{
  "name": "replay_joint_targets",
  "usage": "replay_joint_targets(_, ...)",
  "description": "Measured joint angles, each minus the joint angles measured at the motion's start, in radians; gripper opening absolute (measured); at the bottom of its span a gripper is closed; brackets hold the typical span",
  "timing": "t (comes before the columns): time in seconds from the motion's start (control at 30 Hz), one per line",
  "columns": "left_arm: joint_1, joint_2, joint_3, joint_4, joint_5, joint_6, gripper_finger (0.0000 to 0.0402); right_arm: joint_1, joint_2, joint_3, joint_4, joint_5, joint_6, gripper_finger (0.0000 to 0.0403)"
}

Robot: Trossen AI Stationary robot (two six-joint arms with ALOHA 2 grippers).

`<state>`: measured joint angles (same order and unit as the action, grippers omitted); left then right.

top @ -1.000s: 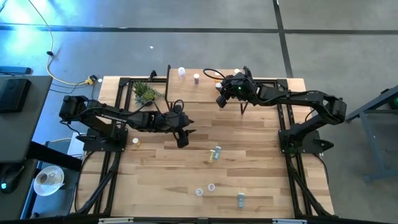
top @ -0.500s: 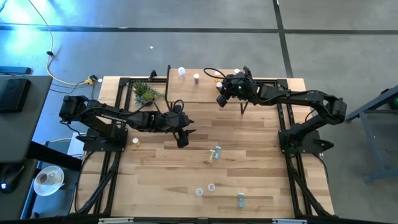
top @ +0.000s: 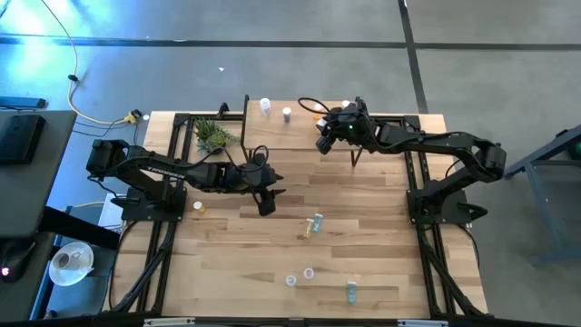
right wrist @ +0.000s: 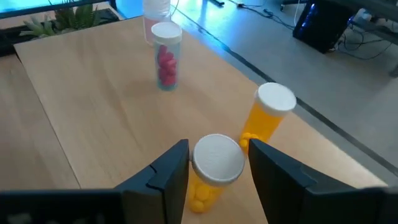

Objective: Pick and place medicine bottles onto shelf by color
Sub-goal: Put the bottom orange pill bottle on the shelf aligned with the orange pill bottle, then put the top blue pill bottle on the shelf aligned with the blue pill bottle

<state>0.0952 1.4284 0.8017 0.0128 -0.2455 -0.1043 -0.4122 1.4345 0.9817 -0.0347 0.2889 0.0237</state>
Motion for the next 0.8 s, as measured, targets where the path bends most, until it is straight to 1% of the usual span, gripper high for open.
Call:
replay_joint_targets(0.4, 0.000, 0.000, 0.000, 0.000, 0.003, -0.001, 0.0184, 0.020, -0.093, 0.001, -0.033, -0.010, -0.004, 0.0158)
replay_joint_targets(0.63, -0.002, 0.000, 0.000, -0.024, 0.059, -0.024, 0.0184, 0.105, -0.154, 0.001, -0.066, -0.012, -0.005, 0.0158)
replay_joint_targets(0.8, -0.029, 0.000, 0.000, -0.058, 0.063, -0.027, 0.0184, 0.186, -0.173, 0.001, -0.093, -0.012, -0.005, 0.0158)
